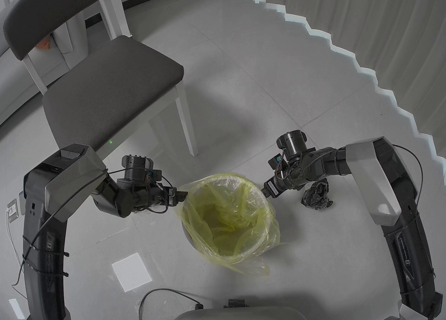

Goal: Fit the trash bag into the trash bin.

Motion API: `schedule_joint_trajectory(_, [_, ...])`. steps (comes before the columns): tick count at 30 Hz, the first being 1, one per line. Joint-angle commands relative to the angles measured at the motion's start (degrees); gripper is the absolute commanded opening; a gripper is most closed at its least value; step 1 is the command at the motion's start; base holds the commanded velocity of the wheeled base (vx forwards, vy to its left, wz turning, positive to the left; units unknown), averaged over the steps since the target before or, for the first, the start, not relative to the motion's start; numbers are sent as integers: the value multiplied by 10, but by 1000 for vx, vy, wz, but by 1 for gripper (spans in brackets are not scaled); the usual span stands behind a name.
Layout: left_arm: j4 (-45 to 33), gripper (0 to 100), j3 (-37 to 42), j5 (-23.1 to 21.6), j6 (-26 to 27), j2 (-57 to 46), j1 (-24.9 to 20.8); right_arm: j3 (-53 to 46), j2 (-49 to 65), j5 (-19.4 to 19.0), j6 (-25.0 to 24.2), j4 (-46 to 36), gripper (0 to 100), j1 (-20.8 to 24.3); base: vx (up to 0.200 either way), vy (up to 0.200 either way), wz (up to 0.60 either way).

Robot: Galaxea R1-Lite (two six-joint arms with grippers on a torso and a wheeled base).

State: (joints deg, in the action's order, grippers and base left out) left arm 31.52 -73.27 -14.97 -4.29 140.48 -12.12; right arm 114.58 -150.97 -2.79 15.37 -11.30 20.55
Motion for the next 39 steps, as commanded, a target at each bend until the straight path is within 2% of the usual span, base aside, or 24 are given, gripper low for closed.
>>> schedule_joint_trajectory(1, [1,100,8,0,-13,-9,2,0,40,-12,-12,-23,100,-16,0,0,0])
schedule_joint_trajectory(6, [1,100,12,1,-48,-14,0,0,65,-96,-79,-89,100,-39,0,0,0])
schedule_joint_trajectory(8, [1,100,12,1,-60,-14,-2,0,67,-108,-94,-99,100,-46,0,0,0])
schedule_joint_trajectory(16, [1,100,13,2,-92,-13,-5,-8,69,-128,-92,-102,100,-61,0,0,0])
schedule_joint_trajectory(20, [3,100,13,6,-126,-15,-9,-16,79,-127,-91,-98,100,-61,0,0,0])
schedule_joint_trajectory(26, [4,100,21,10,-146,-15,-2,-1,107,-126,-49,-99,100,-59,0,0,0])
schedule_joint_trajectory(29, [6,100,25,12,-164,-28,-5,-1,117,-126,-45,-98,100,-57,0,0,0])
schedule_joint_trajectory(39, [16,100,95,14,-157,-72,0,0,116,-126,-43,-103,100,-51,0,0,0])
